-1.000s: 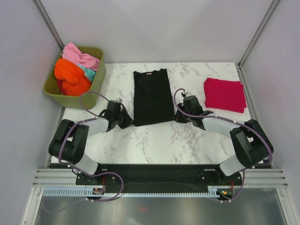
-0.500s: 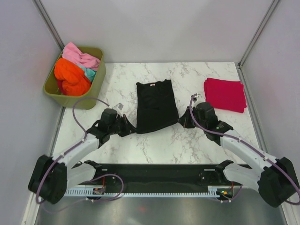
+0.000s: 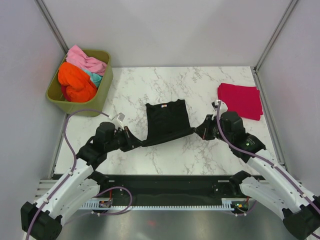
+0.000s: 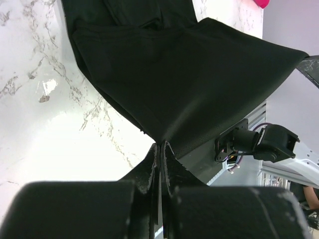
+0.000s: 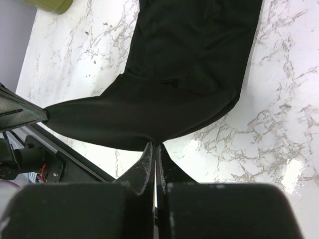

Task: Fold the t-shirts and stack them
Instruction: Fold the tshirt

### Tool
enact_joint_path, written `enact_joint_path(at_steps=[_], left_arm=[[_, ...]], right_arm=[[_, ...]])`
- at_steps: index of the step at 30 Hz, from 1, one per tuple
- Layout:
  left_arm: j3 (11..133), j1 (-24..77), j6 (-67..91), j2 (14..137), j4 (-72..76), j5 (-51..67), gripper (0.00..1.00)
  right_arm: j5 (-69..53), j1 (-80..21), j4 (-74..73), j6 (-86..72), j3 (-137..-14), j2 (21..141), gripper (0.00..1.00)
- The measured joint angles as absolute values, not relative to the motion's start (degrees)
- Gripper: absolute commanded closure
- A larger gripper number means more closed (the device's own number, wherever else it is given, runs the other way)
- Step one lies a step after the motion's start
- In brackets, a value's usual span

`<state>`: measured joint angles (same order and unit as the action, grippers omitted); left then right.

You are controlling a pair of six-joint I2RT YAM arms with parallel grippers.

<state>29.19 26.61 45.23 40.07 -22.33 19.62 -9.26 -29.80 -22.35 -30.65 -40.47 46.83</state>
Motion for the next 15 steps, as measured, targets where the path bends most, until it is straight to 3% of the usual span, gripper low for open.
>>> enact_joint_path(at_steps=[15], left_arm=[[37.3, 26.7, 45.6, 51.5, -24.3, 19.6, 0.97]], right_arm=[[-1.2, -29.9, -24.4, -28.0, -46.8, 56.8, 1.00]])
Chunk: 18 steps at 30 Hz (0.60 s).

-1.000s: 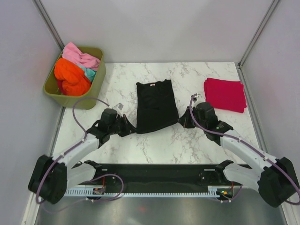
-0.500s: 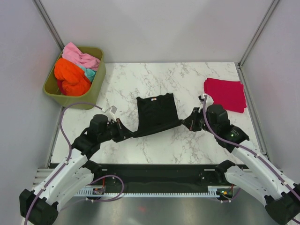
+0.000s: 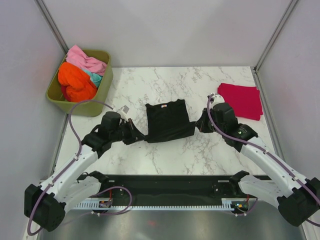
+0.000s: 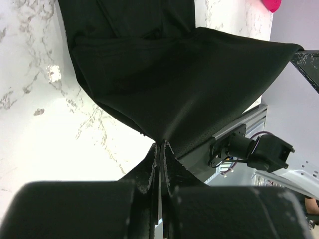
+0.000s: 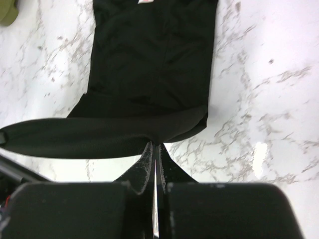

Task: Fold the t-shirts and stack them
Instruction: Fold the tshirt

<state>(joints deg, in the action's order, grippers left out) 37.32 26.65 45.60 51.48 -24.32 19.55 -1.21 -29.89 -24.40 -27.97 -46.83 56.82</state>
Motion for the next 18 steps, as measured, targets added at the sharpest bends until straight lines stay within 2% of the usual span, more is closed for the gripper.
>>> enact_joint_path(at_steps=[9, 18], left_arm=[[45.3, 24.7, 45.6, 61.8, -24.3, 19.6, 0.97], [51.9, 20.2, 44.9, 71.8, -23.7, 20.3, 0.97]], right_arm=[[6.4, -29.7, -22.5, -27.7, -52.3, 64.4, 1.00], [8.5, -27.7, -18.8, -28.3, -58.1, 74.9, 1.00]])
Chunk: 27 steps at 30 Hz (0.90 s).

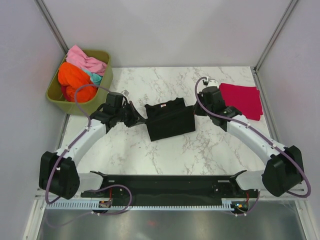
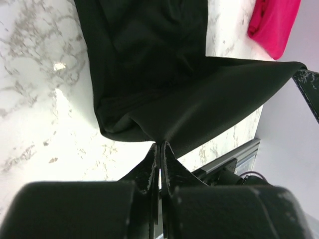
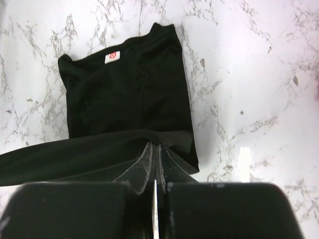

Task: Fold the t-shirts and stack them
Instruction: Fold the tshirt

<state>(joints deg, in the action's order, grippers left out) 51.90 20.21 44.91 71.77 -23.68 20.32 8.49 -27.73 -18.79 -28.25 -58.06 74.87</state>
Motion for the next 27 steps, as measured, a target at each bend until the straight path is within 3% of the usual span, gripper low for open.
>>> enact_joint_path(at_steps=[11, 17, 19, 20, 21, 27], left_arm=[[61.6, 14.4, 43.1, 87.1, -22.0, 24.5, 0.98], [70.7, 11.5, 43.0, 97.0, -21.8, 26.5, 0.97], [74.9, 10.3, 42.7, 101.0, -21.5, 27.1, 0.53], [77.3, 9.7, 42.6, 103.2, -21.8, 27.4, 0.31], [80.0, 9.3, 42.4, 105.3, -21.8, 27.7, 0.03], [90.8, 7.9, 42.4, 117.0, -21.2, 28.9, 0.02]], right_arm=[[7.3, -23.7, -13.3, -28.8, -66.6, 88.0, 1.00], [5.9, -21.8, -10.9, -28.9, -77.1, 99.3, 1.00], [5.2, -21.2, -9.7, -29.4, -81.4, 103.9, 0.58], [4.5, -20.7, -9.0, -29.6, -84.6, 107.3, 0.44], [4.1, -20.3, -8.1, -29.6, -87.6, 110.5, 0.29], [2.1, -18.6, -7.3, -30.0, -95.0, 121.7, 0.29]])
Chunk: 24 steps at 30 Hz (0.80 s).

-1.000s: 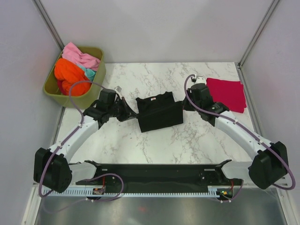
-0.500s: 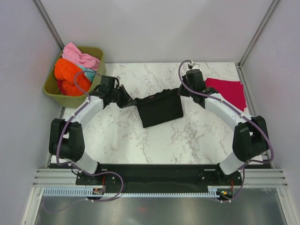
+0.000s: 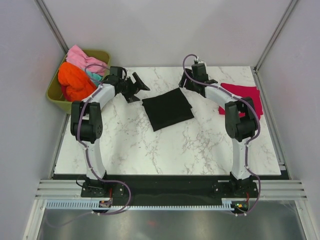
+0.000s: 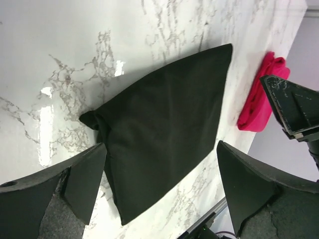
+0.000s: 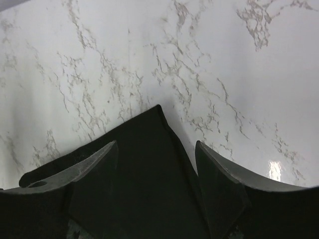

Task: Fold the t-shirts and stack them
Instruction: Fold the tshirt

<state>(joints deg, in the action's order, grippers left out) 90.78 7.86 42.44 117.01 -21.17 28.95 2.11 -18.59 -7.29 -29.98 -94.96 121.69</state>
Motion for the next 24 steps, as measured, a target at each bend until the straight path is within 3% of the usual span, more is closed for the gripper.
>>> enact_joint_path(at_steps=[12, 21, 24], left_arm=[[64.6, 9.1, 42.9, 107.3, -9.0, 25.4, 0.20], [59.8, 11.0, 44.3, 106.4, 1.2, 26.1, 0.28], [58.8, 11.1, 45.1, 106.4, 4.4, 26.1, 0.29]], right_arm=[[-0.4, -18.4, -4.1, -28.7, -80.2, 118.4, 0.41], [-2.2, -18.4, -2.5, -28.9, -72.4, 113.7, 0.40], [-3.2, -18.4, -2.1, -29.6, -70.6, 113.2, 0.45]])
